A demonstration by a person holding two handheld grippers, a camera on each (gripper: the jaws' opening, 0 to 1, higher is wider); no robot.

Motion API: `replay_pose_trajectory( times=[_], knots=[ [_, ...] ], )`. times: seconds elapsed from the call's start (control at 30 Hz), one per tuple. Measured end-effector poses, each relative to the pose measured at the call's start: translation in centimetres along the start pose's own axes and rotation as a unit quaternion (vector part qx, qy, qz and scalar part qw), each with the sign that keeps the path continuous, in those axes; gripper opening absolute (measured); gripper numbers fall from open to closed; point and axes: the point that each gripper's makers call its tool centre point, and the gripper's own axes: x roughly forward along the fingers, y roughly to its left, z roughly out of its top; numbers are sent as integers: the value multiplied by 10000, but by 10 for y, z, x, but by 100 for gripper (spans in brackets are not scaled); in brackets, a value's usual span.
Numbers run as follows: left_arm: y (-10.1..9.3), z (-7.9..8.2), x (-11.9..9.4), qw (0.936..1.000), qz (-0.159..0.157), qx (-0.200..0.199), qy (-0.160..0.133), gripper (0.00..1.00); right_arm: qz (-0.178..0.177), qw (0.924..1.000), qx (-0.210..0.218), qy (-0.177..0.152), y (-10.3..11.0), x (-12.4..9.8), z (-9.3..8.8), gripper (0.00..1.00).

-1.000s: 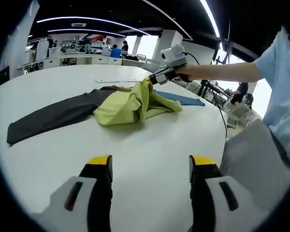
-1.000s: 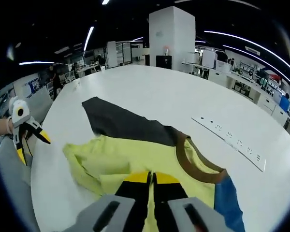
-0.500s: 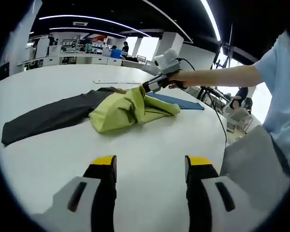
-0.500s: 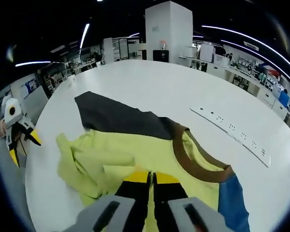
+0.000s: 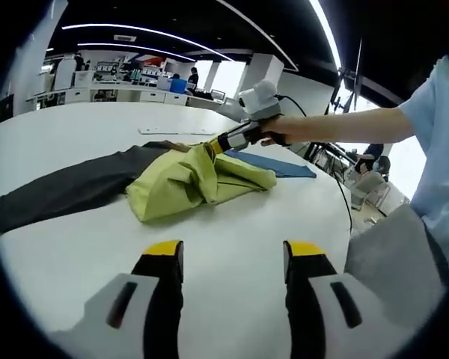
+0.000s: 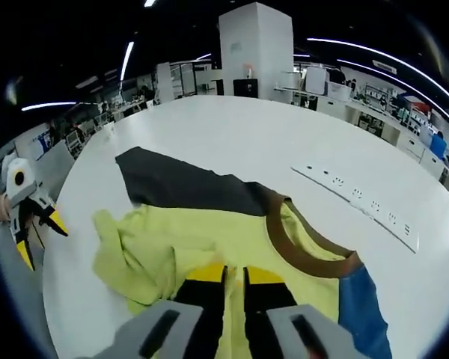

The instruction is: Fold the garment on the visible template until the final outline fits inside the template.

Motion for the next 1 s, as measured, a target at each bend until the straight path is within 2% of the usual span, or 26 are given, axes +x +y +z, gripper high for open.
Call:
replay_pose_trajectory(
  times=[0.2,0.37,0.47,0.57,0.73,1.0],
  knots=[
    [2,4,11,10000,53,-70,-14,49,-5,9999,-25,-142,2,-14,0,20],
    [9,7,21,9995,250,-202,26,46,135,9987,4,-492,16,-34,5,34],
    [14,13,28,9985,349,-417,-103,46,186,9974,-54,-692,28,-48,5,41],
    [14,17,34,9982,363,-453,-131,45,206,9966,-148,-790,37,-60,0,47],
    [12,19,44,9988,319,-371,-38,45,201,9954,38,-937,48,-82,-10,64],
    [19,27,55,9987,361,-355,-18,42,1,9946,203,-1016,54,-107,-33,80]
  ],
)
